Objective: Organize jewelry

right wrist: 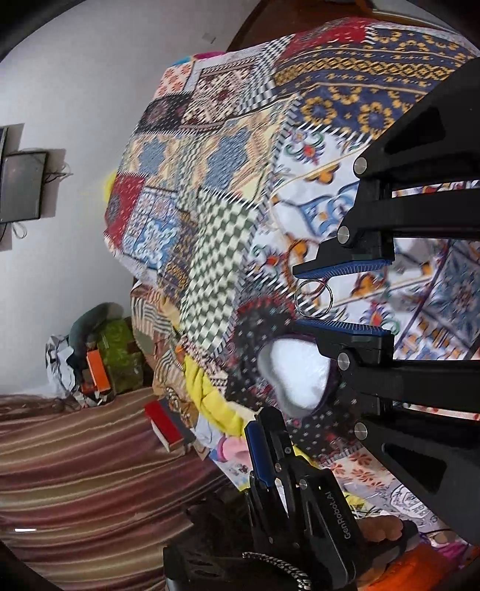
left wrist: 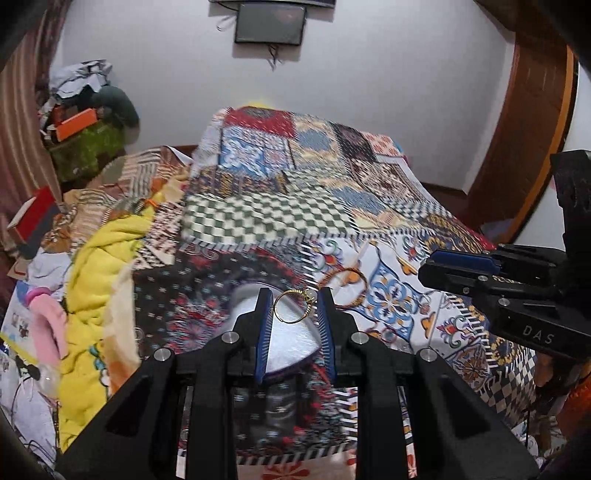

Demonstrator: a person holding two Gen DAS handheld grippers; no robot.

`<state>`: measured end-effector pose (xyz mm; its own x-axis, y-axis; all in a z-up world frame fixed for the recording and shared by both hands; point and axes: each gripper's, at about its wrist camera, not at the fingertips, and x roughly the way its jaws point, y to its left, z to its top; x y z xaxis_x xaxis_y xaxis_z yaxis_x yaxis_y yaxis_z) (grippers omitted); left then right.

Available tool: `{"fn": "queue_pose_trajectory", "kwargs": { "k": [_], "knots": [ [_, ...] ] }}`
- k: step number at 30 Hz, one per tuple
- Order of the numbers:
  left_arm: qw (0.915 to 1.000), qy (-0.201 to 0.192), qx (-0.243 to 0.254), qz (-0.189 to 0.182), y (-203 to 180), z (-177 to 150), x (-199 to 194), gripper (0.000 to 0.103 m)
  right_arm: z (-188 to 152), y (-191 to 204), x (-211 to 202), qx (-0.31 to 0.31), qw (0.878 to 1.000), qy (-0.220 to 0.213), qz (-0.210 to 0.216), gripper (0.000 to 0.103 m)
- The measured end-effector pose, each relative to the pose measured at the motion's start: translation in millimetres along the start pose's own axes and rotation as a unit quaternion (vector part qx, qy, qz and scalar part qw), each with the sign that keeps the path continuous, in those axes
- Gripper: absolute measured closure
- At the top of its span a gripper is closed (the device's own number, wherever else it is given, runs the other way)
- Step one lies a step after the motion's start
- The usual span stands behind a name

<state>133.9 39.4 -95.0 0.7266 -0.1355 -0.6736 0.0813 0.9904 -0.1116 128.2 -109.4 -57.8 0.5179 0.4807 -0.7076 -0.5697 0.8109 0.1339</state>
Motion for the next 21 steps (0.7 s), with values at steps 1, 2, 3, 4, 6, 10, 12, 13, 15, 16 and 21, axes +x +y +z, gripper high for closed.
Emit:
{"fn": "queue_pose_trajectory", "kwargs": {
  "k": [1, 2, 3, 4, 6, 10, 12, 13, 15, 16, 21],
  "knots": [
    [1.0, -0.003, -0.003, 0.003, 4, 0, -3, 0.08, 2, 3, 1, -0.001, 1.0, -0.001, 0.003, 0.083],
    [1.0, -0.006, -0.005, 0.006, 8, 0, -5, 0.08, 5, 7, 4, -0.003, 1.0, -0.002, 0.006, 0.083],
    [0.9999, -0.008, -0.008, 0.007, 12, 0, -6, 0.08, 6, 9, 6, -0.004, 1.0, -0.002, 0.009, 0.083],
    [0.9999, -0.01, -0.01, 0.008, 15, 0, -7, 0.08, 8, 13, 8, -0.006, 1.0, -0.002, 0.011, 0.083],
    [0.9997, -0.013, -0.015, 0.012, 21, -1, -9, 0.08, 11, 20, 13, -0.01, 1.0, 0.0, 0.018, 0.083],
    [0.9996, -0.011, -0.022, 0.013, 31, -3, -6, 0.08, 13, 33, 25, -0.019, 0.999, 0.008, 0.028, 0.083],
    [0.9996, -0.007, -0.025, 0.012, 36, -6, -2, 0.08, 13, 38, 34, -0.022, 0.999, 0.014, 0.033, 0.083],
    [0.9996, -0.005, -0.027, 0.012, 38, -7, 0, 0.08, 13, 40, 37, -0.024, 0.999, 0.018, 0.034, 0.083],
    [0.9995, 0.002, -0.03, 0.009, 42, -10, 5, 0.08, 11, 43, 46, -0.027, 0.999, 0.026, 0.039, 0.083],
    [0.9995, 0.005, -0.031, 0.007, 43, -11, 7, 0.08, 10, 45, 50, -0.029, 0.998, 0.032, 0.041, 0.083],
    [0.9992, 0.024, -0.033, 0.005, 48, -19, 22, 0.08, 7, 50, 71, -0.035, 0.997, 0.053, 0.048, 0.083]
  ]
}}
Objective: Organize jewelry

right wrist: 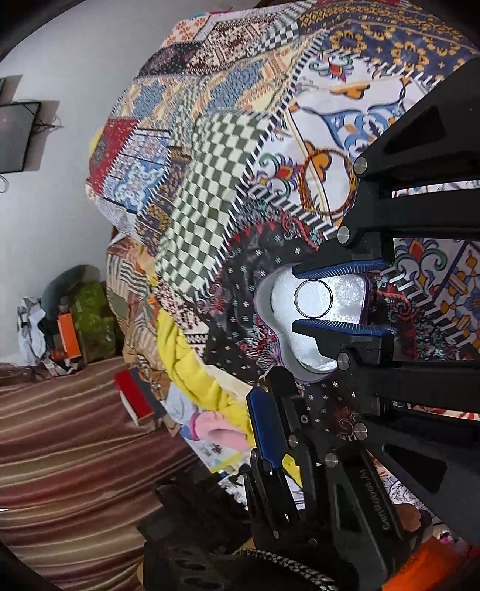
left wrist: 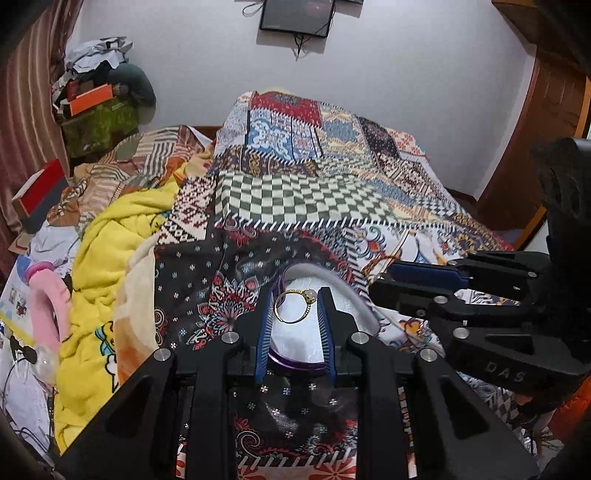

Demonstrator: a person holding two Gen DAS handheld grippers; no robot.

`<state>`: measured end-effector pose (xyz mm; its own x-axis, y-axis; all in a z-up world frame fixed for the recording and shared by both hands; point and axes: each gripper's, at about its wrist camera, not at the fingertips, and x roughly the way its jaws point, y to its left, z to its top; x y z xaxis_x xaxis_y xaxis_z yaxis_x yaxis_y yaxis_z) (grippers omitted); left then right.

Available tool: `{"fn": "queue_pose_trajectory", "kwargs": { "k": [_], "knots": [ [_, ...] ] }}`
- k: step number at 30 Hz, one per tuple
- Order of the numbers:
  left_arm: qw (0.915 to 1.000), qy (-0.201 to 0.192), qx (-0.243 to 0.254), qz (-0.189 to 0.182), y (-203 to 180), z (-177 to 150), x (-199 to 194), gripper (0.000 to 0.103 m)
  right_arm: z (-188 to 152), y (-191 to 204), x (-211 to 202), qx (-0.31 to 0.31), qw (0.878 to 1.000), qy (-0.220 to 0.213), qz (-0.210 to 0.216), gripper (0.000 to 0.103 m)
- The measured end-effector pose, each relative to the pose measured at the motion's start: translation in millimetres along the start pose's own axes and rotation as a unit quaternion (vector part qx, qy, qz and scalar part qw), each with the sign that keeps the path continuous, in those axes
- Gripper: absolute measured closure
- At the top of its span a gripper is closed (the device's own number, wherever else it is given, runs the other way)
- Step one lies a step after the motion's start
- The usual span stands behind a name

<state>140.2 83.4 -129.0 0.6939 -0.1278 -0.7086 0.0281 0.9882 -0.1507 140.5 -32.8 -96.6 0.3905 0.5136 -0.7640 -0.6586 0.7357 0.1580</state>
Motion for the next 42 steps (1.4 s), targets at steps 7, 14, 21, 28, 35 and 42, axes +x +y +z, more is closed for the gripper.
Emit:
{"fn": "queue_pose_trajectory", "kwargs": {
  "k": [7, 14, 21, 28, 35, 42],
  "knots": [
    [0.9997, 0.024, -0.001, -0.005, 7, -7, 16, 0.08, -1, -2, 26, -0.001, 1.0, 0.027, 0.01, 0.083],
    [0.9994, 0.035, 0.006, -0.007, 4, -13, 25, 0.08, -2, -6, 38, 0.0, 0.999, 0.042, 0.012, 0.083],
    [0.9993, 0.035, -0.003, -0.007, 7, -11, 26, 0.08, 0, -9, 37, 0.006, 0.999, 0.046, 0.02, 0.083],
    [0.9993, 0.037, -0.005, -0.008, 5, -10, 20, 0.075, 1, -10, 20, 0.006, 1.0, 0.029, 0.01, 0.067],
    [0.9998, 0.013, 0.009, 0.008, -4, -5, 0, 0.059, 4, -16, -12, 0.006, 1.0, -0.006, -0.016, 0.059],
    [0.9996, 0.003, 0.024, 0.014, -16, -7, -15, 0.053, -6, -36, -50, 0.017, 0.997, -0.037, -0.063, 0.055]
  ]
}}
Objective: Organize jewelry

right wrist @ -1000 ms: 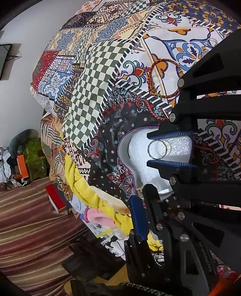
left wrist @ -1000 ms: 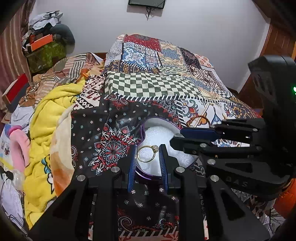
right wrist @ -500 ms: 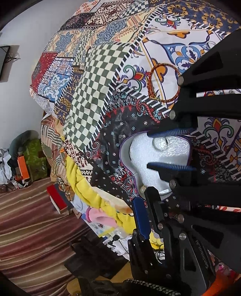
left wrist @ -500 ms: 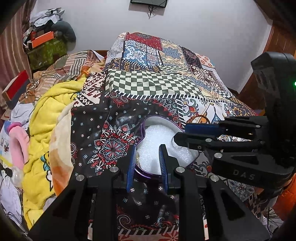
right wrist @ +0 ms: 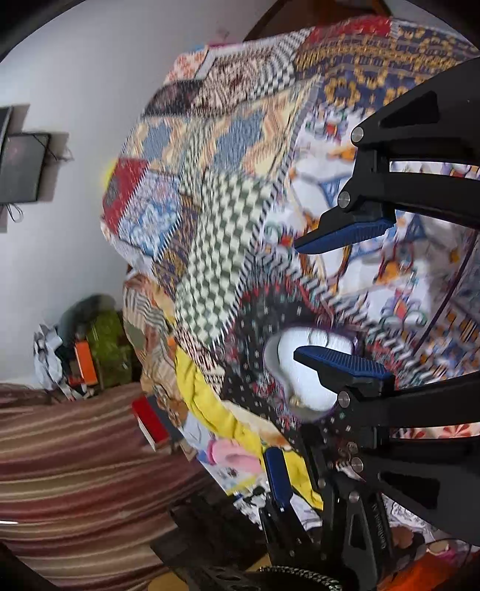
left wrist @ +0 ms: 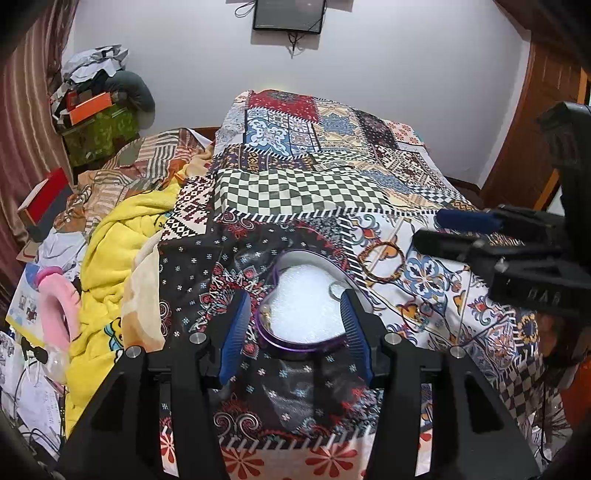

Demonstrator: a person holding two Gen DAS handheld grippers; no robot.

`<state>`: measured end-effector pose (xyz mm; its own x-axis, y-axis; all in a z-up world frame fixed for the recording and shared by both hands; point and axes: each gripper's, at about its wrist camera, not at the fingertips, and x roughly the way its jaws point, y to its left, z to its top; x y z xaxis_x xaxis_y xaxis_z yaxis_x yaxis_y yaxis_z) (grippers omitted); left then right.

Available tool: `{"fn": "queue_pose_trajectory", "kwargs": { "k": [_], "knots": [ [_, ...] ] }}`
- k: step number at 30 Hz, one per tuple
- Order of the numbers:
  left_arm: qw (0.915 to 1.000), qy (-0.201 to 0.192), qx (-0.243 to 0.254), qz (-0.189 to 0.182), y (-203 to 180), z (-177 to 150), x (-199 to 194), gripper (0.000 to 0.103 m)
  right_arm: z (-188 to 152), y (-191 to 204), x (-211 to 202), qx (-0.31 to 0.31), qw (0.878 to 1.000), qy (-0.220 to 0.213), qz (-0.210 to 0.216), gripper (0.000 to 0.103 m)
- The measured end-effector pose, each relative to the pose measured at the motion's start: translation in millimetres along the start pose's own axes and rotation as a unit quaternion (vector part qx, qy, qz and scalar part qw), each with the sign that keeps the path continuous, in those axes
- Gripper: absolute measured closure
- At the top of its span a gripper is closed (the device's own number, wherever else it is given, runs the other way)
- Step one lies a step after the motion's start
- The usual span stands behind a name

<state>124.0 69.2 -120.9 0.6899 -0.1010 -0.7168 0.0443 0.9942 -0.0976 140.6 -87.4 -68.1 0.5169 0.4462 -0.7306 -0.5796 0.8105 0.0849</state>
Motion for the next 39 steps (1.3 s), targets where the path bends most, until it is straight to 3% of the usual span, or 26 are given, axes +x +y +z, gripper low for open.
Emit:
{"fn": "queue_pose_trajectory", "kwargs": {
  "k": [12, 19, 31, 39],
  "knots": [
    [0.9994, 0.016, 0.019, -0.024, -38, -2, 3, 0.052, -32, -49, -38, 0.028, 0.997, -0.002, -0.075, 0.055],
    [0.9968, 0.035, 0.044, -0.056, -71, -5, 14, 0.052, -54, -70, -45, 0.049, 0.994, 0.015, -0.092, 0.055],
    [0.9888, 0.092, 0.066, -0.096, -107, -26, 51, 0.053, -88, -70, -21, 0.068, 0.994, 0.062, -0.061, 0.055],
    [0.9878, 0.11, 0.044, -0.101, -98, -36, 62, 0.072, -96, -52, 12, 0.052, 0.994, 0.096, -0.027, 0.055]
  ]
}}
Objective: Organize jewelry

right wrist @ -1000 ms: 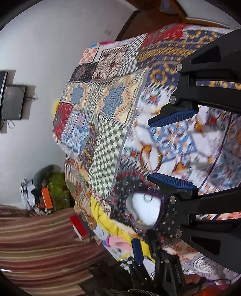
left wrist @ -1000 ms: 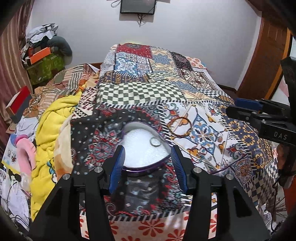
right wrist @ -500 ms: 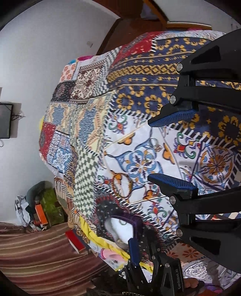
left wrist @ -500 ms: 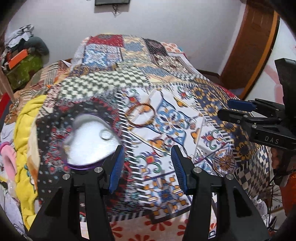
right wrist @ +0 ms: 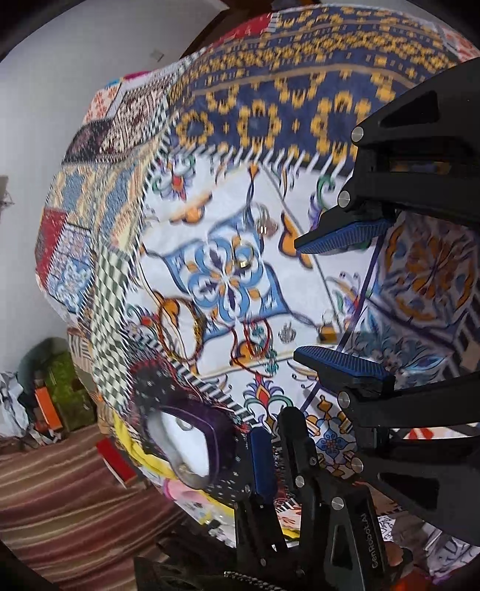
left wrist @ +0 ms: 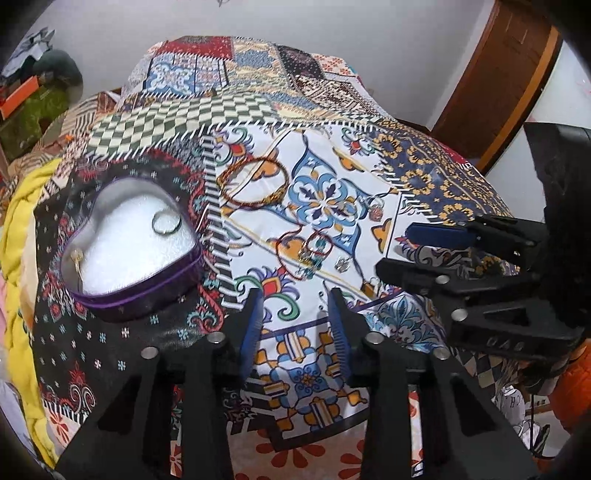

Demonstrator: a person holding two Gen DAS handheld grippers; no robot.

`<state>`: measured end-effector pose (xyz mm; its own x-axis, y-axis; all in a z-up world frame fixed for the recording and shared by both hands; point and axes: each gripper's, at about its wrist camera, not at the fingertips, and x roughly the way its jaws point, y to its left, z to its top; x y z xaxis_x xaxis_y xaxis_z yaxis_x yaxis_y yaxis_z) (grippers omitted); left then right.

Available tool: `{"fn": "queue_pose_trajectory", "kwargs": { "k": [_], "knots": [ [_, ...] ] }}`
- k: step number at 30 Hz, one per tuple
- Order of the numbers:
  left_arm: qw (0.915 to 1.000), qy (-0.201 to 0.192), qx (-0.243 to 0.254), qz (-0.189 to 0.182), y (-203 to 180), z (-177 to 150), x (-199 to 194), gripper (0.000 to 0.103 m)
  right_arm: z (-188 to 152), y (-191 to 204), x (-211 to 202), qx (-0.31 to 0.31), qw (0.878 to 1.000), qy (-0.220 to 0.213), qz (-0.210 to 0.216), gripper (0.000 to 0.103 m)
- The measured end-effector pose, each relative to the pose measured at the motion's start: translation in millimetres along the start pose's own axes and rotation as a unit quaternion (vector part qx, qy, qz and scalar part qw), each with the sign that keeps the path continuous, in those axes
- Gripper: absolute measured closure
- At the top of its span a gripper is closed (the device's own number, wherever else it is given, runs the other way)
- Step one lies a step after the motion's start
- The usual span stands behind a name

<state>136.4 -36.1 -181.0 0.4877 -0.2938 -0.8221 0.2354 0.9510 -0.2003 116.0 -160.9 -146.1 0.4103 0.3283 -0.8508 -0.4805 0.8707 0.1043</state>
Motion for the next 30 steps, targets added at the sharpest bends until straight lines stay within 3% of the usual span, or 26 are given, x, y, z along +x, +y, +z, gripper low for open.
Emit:
{"fn": "queue_pose_trajectory", "kwargs": {
  "k": [9, 19, 30],
  "knots": [
    [0.9999, 0.005, -0.014, -0.002, 9, -5, 6, 0.074, 6, 11, 23, -0.024, 0.999, 0.021, 0.006, 0.056],
    [0.9999, 0.003, -0.013, -0.006, 8, 2, 7, 0.074, 8, 19, 26, -0.047, 0.999, 0.018, -0.004, 0.091],
    [0.9999, 0.005, -0.004, -0.008, 2, 12, 9, 0.074, 10, -2, 11, -0.014, 1.0, 0.0, -0.014, 0.091]
  ]
}}
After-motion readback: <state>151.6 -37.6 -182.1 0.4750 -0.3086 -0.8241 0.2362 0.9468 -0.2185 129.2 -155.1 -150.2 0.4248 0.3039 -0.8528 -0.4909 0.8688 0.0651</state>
